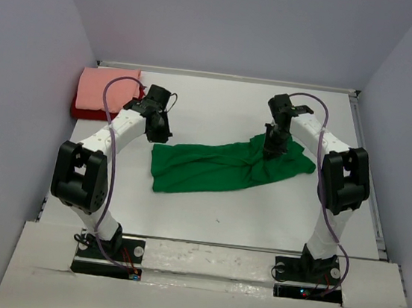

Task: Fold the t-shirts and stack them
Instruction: Fold the other side of the tshirt into a rectangle

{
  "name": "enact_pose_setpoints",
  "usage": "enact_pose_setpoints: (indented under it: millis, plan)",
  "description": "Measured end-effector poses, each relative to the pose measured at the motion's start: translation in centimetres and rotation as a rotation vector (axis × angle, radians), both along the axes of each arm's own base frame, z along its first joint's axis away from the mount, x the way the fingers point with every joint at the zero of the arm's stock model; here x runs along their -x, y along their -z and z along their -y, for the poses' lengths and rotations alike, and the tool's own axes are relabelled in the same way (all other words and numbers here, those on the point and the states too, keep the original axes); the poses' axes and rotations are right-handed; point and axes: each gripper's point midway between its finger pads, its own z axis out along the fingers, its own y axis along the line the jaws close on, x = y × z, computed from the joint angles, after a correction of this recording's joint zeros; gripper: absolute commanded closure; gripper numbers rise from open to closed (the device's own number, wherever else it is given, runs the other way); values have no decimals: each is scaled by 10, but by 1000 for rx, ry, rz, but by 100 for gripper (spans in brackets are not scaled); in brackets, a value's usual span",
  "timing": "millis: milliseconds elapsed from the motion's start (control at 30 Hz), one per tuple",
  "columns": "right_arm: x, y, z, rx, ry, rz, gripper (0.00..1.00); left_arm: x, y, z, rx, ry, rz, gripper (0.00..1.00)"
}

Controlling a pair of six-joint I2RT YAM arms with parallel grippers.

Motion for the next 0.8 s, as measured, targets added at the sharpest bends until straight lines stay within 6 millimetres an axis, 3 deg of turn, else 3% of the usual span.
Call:
enact_pose_setpoints:
  millis: [133, 267, 667, 700, 800]
  plan:
    - [0, 0, 0, 0, 0, 0, 78, -1, -3, 1, 2, 3, 6, 100]
    - [0, 0, 0, -1, 2, -1, 100, -1, -3, 1, 2, 7, 6, 100]
    - [-1, 0, 3, 16, 27, 6, 100, 0, -3, -1, -5, 8, 8, 100]
    - [-2, -1, 5, 23, 34, 11, 100, 0, -3, -1, -4, 5, 7, 99]
    - [-3, -7, 10, 47, 52, 31, 100, 8, 1, -3, 2, -12, -1, 81]
